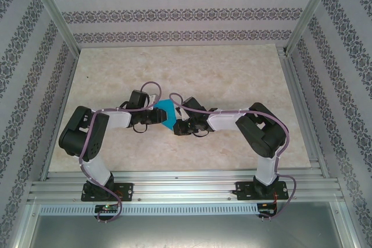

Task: Fold a paper plane with a square sheet of paper (fold left side to right side)
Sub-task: Third fold the triangle at the center of the table.

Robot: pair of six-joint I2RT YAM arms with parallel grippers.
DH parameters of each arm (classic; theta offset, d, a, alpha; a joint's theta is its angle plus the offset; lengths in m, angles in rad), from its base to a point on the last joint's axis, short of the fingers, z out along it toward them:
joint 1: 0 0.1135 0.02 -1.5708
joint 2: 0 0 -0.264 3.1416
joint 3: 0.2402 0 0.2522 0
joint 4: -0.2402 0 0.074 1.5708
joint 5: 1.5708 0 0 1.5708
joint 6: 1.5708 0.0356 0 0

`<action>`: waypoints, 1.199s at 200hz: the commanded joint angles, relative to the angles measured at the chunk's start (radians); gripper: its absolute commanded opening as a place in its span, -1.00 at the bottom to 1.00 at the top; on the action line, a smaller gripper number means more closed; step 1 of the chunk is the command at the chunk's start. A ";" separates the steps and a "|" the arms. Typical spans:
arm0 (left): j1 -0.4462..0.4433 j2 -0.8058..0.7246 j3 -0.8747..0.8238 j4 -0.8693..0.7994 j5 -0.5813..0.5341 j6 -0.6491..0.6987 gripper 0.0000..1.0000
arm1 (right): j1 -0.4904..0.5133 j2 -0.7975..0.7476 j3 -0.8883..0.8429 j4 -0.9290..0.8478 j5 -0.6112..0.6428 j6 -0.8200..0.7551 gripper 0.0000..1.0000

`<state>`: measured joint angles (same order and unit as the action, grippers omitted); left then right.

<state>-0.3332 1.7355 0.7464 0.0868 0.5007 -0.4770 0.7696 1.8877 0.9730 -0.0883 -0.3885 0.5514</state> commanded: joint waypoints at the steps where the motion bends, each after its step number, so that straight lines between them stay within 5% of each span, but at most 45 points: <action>1: 0.071 -0.002 -0.060 0.060 -0.173 0.036 -0.37 | 0.006 0.073 -0.059 -0.193 0.020 -0.010 -0.83; 46: 0.123 -0.075 -0.118 0.115 -0.190 -0.003 -0.30 | 0.004 0.067 -0.068 -0.186 0.016 -0.009 -0.83; 109: 0.113 -0.238 -0.074 0.050 0.022 -0.040 -0.45 | 0.003 0.057 -0.066 -0.177 0.014 -0.002 -0.83; 184: 0.021 -0.067 0.004 -0.033 0.090 -0.025 -0.66 | 0.005 0.064 -0.047 -0.192 0.018 -0.001 -0.82; 240: 0.019 0.047 0.024 -0.072 0.015 -0.025 -0.71 | 0.005 0.042 -0.029 -0.205 0.013 0.009 -0.81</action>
<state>-0.3031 1.7432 0.7475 0.0456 0.5598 -0.5091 0.7677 1.8877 0.9756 -0.0940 -0.3958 0.5522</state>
